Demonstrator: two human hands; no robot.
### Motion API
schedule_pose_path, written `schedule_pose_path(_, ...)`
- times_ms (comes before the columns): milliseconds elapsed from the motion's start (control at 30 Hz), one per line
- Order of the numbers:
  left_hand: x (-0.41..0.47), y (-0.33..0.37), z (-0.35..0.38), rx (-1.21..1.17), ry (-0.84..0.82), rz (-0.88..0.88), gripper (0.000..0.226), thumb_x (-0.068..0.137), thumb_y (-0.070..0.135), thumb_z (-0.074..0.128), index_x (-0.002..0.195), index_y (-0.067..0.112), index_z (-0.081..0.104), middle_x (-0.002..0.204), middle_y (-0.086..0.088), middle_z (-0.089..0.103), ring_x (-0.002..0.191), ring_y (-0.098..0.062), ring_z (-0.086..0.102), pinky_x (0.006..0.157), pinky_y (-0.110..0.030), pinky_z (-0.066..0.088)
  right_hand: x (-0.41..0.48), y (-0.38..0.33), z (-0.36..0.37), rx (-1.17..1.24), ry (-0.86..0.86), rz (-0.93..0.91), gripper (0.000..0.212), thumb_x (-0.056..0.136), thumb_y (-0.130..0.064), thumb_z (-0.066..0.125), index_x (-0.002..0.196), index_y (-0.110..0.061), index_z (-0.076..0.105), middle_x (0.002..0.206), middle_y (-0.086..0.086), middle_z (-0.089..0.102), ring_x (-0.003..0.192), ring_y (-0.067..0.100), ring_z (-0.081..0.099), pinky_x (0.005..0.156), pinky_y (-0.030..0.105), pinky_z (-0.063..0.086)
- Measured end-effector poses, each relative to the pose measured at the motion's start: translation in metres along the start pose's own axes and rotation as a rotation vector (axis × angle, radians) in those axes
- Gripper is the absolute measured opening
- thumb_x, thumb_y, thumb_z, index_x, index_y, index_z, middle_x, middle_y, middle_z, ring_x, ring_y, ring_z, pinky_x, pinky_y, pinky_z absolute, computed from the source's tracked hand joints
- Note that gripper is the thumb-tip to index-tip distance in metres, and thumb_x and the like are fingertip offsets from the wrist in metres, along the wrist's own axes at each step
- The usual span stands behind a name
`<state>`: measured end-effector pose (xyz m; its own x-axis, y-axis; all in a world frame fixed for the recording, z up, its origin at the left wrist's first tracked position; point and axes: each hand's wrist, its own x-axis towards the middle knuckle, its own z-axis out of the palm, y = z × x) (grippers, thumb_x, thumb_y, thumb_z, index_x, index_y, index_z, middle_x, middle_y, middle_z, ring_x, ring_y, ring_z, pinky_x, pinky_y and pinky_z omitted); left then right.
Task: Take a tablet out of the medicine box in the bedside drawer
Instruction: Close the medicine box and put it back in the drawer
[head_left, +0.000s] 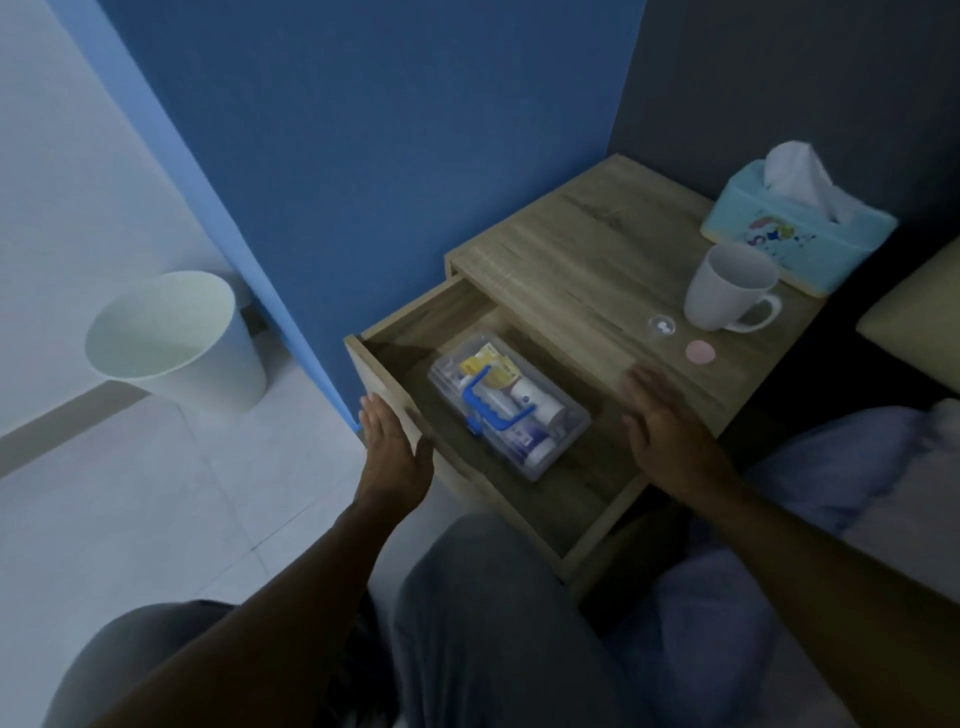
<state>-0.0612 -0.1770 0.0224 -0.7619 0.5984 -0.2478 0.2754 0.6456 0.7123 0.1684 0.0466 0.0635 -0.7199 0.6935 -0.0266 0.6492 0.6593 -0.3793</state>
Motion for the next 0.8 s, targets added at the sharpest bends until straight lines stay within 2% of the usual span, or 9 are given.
schedule_pose_path(100,-0.003,-0.009,0.013,-0.163,-0.044,-0.045,0.085,0.094,0.049,0.046,0.154,0.025,-0.010,0.166,0.002,-0.006,0.152,-0.027,0.003,0.120,-0.049,0.016,0.008,0.011,0.002,-0.067,-0.041,-0.012,0.058,0.100,-0.028,0.050,0.152,-0.009,0.032,0.161,0.009,0.026,0.150,0.024,0.021,0.122,0.043,0.021)
schedule_pose_path(200,-0.001,-0.012,0.024,-0.301,-0.107,-0.041,0.082,0.091,0.059,0.041,0.153,0.034,-0.007,0.165,0.007,0.004,0.150,-0.024,0.017,0.115,-0.044,0.026,0.014,0.018,0.002,-0.108,-0.019,-0.089,0.053,0.102,-0.029,0.045,0.150,-0.008,0.036,0.159,0.011,0.031,0.149,0.024,0.024,0.122,0.042,0.020)
schedule_pose_path(300,0.005,-0.016,0.036,-0.434,-0.144,-0.053,0.072,0.095,0.057,0.037,0.153,0.040,-0.001,0.163,0.012,0.016,0.146,-0.017,0.027,0.106,-0.029,0.032,0.015,0.025,0.004,-0.144,-0.004,-0.169,0.049,0.103,-0.025,0.040,0.149,-0.007,0.037,0.158,0.013,0.033,0.148,0.024,0.026,0.122,0.044,0.019)
schedule_pose_path(400,0.011,-0.018,0.042,-0.518,-0.172,-0.055,0.070,0.096,0.055,0.037,0.153,0.040,-0.001,0.161,0.014,0.020,0.132,-0.001,0.031,0.098,-0.021,0.031,0.015,0.027,0.008,-0.165,0.024,-0.179,0.049,0.104,-0.027,0.036,0.149,-0.008,0.036,0.158,0.012,0.033,0.148,0.023,0.027,0.122,0.045,0.021)
schedule_pose_path(500,0.021,-0.012,0.049,-0.548,-0.204,-0.041,0.072,0.097,0.053,0.038,0.153,0.040,-0.005,0.160,0.015,0.020,0.126,0.004,0.029,0.098,-0.018,0.030,0.016,0.027,0.011,-0.131,0.051,-0.168,0.050,0.104,-0.030,0.032,0.149,-0.009,0.037,0.157,0.011,0.035,0.148,0.021,0.028,0.121,0.045,0.023)
schedule_pose_path(667,0.039,0.011,0.068,-0.586,-0.224,-0.027,0.074,0.099,0.047,0.038,0.154,0.034,-0.009,0.161,0.008,0.022,0.129,-0.002,0.030,0.102,-0.024,0.029,0.018,0.036,0.013,-0.046,0.031,-0.114,0.054,0.103,-0.035,0.035,0.151,-0.010,0.033,0.161,0.007,0.028,0.151,0.020,0.018,0.121,0.050,0.024)
schedule_pose_path(800,0.054,0.028,0.080,-0.614,-0.240,-0.028,0.077,0.100,0.043,0.040,0.155,0.028,-0.011,0.162,0.000,0.019,0.144,-0.019,0.028,0.107,-0.031,0.030,0.019,0.039,0.015,-0.029,0.034,-0.087,0.061,0.101,-0.043,0.032,0.153,-0.011,0.029,0.163,0.005,0.023,0.151,0.020,0.016,0.120,0.050,0.023)
